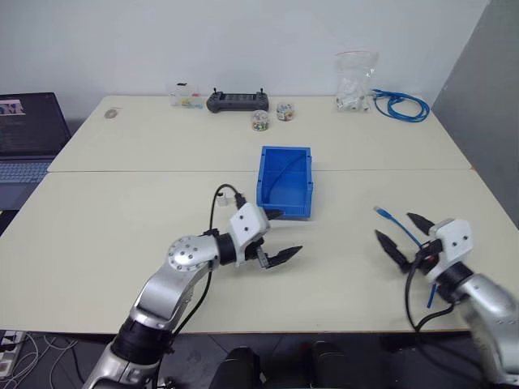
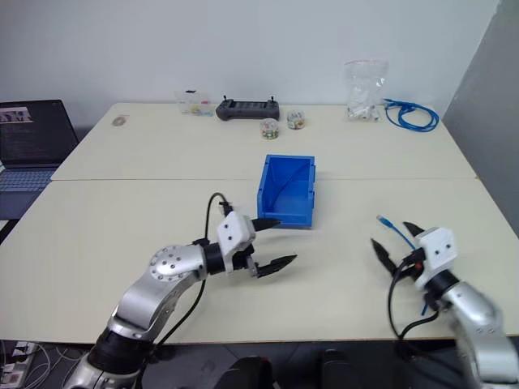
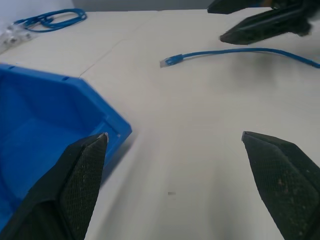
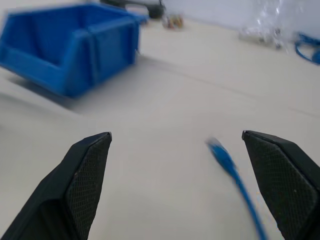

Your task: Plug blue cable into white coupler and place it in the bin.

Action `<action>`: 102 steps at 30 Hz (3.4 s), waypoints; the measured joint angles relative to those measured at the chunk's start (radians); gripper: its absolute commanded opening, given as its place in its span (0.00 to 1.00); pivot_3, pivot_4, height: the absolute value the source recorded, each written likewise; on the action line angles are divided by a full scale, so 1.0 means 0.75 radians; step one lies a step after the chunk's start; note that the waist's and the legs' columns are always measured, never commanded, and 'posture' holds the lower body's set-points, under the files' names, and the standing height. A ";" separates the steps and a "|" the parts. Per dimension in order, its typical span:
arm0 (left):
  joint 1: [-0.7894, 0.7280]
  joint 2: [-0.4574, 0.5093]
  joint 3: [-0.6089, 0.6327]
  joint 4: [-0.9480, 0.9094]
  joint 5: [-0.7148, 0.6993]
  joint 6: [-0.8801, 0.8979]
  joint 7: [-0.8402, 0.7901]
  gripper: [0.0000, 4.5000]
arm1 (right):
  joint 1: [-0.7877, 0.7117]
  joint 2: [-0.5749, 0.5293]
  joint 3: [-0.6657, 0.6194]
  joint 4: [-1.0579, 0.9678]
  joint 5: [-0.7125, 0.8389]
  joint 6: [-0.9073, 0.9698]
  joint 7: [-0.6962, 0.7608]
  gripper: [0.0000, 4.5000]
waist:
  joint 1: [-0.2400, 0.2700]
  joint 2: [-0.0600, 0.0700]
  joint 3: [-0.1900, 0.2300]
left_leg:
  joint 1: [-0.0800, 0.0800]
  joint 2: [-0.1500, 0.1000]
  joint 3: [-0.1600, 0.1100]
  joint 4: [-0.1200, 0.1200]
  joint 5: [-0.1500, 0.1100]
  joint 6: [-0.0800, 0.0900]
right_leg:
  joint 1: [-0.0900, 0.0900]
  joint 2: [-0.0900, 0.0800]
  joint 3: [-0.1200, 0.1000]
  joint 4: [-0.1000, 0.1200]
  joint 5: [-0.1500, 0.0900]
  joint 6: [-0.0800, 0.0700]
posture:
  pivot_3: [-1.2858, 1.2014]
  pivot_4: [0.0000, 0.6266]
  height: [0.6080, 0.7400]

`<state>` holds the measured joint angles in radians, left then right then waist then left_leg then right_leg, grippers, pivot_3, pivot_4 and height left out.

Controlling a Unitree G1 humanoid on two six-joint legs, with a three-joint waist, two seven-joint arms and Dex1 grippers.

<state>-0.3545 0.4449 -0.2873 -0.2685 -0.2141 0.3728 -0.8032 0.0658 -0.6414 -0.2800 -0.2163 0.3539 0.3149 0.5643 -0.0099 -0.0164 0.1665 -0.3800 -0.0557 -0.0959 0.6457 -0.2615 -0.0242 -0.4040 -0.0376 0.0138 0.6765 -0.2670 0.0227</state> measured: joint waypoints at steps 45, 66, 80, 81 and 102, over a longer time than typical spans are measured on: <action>0.004 0.094 -0.071 -0.002 0.023 0.096 -0.141 1.00 | -0.645 -0.363 0.462 0.607 -0.233 -0.017 0.872 0.00 | -0.031 0.000 0.002 | 0.001 0.003 0.001 0.000 0.000 0.000 | -0.002 0.000 0.002 0.002 0.004 -0.005 | 0.52 0.24 1.00; 0.515 0.503 0.367 0.001 0.030 -0.079 -0.169 1.00 | -0.975 0.300 1.028 0.590 -0.503 -0.059 0.750 0.18 | -0.016 -0.005 0.005 | -0.001 0.003 -0.005 -0.001 0.000 -0.001 | -0.003 -0.001 -0.003 -0.002 0.005 -0.007 | 0.52 0.24 1.00; 0.249 0.389 0.206 0.251 0.118 -0.273 -0.228 1.00 | -0.836 0.117 0.861 0.199 -0.256 0.293 0.878 0.82 | -0.006 -0.004 0.005 | -0.003 0.001 -0.008 0.000 0.000 -0.001 | -0.003 -0.003 -0.007 -0.002 0.005 -0.007 | 0.52 0.24 1.00; 0.218 0.375 0.183 0.269 0.133 -0.283 -0.233 1.00 | -0.794 0.083 0.833 0.128 -0.220 0.344 0.877 0.82 | -0.006 -0.004 0.005 | -0.003 0.001 -0.008 0.000 0.000 -0.001 | -0.002 -0.003 -0.007 -0.002 0.005 -0.007 | 0.52 0.24 1.00; -0.078 0.295 -0.037 0.382 0.231 -0.159 -0.384 0.51 | -0.421 -0.033 0.607 -0.445 0.103 0.694 0.605 0.83 | -0.010 -0.005 0.005 | -0.002 0.001 -0.010 0.000 0.000 0.000 | -0.001 -0.002 -0.008 -0.001 0.002 0.000 | 0.52 0.24 1.00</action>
<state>-0.4127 0.6663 -0.3147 0.0178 -0.0406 0.2536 -1.0910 -0.2497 -0.6662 0.1750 -0.5503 0.4316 0.8353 1.0184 -0.0173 -0.0200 0.1699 -0.3816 -0.0550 -0.1034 0.6460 -0.2617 -0.0245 -0.4046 -0.0394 0.0074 0.6761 -0.2658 0.0225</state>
